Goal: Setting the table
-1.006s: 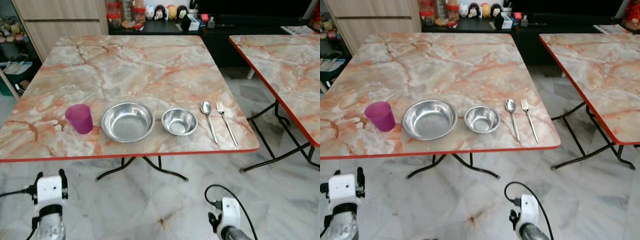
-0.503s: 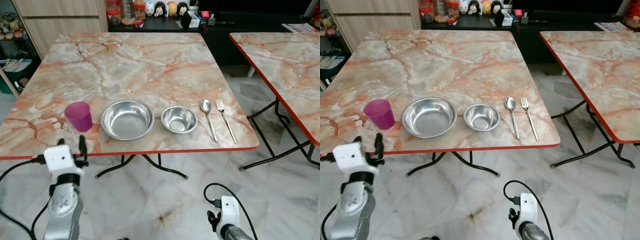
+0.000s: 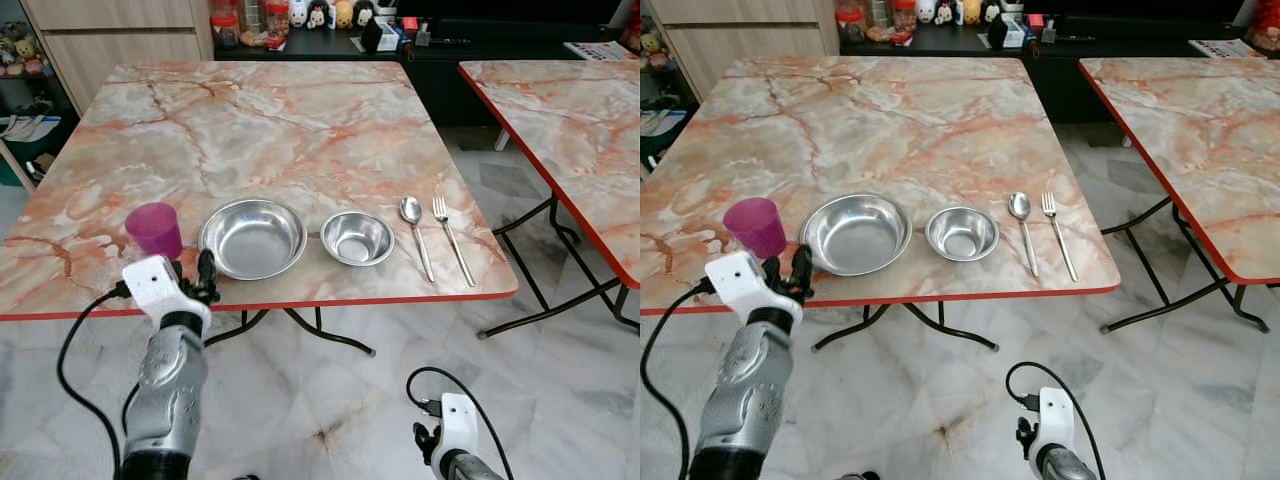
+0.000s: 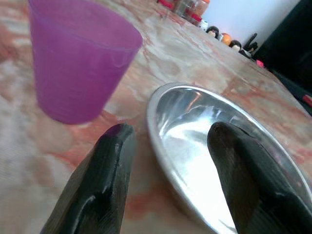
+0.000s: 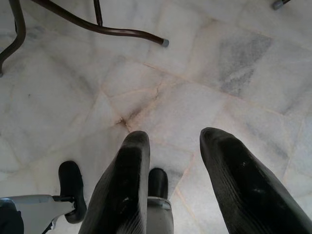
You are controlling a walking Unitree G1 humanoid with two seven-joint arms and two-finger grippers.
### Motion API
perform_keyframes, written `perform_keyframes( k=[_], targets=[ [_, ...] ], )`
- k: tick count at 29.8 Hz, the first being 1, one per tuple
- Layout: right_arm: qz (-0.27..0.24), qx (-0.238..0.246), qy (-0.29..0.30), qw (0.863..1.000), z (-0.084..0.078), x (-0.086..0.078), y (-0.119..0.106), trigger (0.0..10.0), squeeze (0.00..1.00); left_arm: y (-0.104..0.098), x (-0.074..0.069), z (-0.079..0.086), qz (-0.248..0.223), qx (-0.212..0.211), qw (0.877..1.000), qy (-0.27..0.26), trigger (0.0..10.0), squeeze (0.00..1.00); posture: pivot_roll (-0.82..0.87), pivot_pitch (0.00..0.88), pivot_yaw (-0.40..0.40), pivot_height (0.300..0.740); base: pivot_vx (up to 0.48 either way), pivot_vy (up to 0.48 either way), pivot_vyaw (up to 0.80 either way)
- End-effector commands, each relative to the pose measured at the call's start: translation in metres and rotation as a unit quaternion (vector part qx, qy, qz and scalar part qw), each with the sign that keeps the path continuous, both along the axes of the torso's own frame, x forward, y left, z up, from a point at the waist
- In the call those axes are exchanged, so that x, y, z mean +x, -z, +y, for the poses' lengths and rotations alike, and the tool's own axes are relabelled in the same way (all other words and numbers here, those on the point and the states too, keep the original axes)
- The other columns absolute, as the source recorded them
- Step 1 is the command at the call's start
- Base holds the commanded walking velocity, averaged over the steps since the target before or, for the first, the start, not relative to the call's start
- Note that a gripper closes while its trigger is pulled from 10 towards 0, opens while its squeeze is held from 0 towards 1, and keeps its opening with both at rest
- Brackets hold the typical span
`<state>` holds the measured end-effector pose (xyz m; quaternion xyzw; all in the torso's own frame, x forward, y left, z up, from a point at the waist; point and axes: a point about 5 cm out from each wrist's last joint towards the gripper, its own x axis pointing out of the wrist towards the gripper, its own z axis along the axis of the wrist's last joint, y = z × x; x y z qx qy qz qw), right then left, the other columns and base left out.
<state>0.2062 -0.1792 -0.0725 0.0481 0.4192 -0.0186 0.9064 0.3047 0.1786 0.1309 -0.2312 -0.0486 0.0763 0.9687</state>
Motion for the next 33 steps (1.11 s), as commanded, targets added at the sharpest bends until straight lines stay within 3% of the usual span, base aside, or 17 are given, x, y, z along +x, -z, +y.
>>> perform_keyframes(
  k=[1,14,26,33],
  targets=[
    [0.002,-0.001,0.004,1.000,-0.001,-0.001,0.000,10.0,0.00,-0.004,0.002,-0.001,0.001,-0.021,1.000,0.003,10.0,0.00,0.14,0.118,-0.055,0.740,0.000,0.000,0.00],
    [0.004,-0.001,0.001,1.000,0.002,-0.003,0.002,10.0,0.00,-0.001,0.010,-0.011,0.043,0.020,0.999,0.022,10.0,0.00,0.12,0.104,-0.035,0.740,0.000,0.000,0.00],
    [0.005,0.000,0.003,1.000,0.003,-0.005,0.003,10.0,0.00,0.002,0.020,-0.021,0.068,0.013,0.997,0.022,10.0,0.00,0.11,0.078,-0.024,0.740,0.000,0.000,0.00],
    [0.004,0.001,0.002,1.000,0.004,-0.004,0.003,10.0,0.00,0.005,0.028,-0.019,0.102,0.004,0.995,-0.016,10.0,0.00,0.10,0.073,-0.020,0.740,0.000,0.000,0.00]
  ],
)
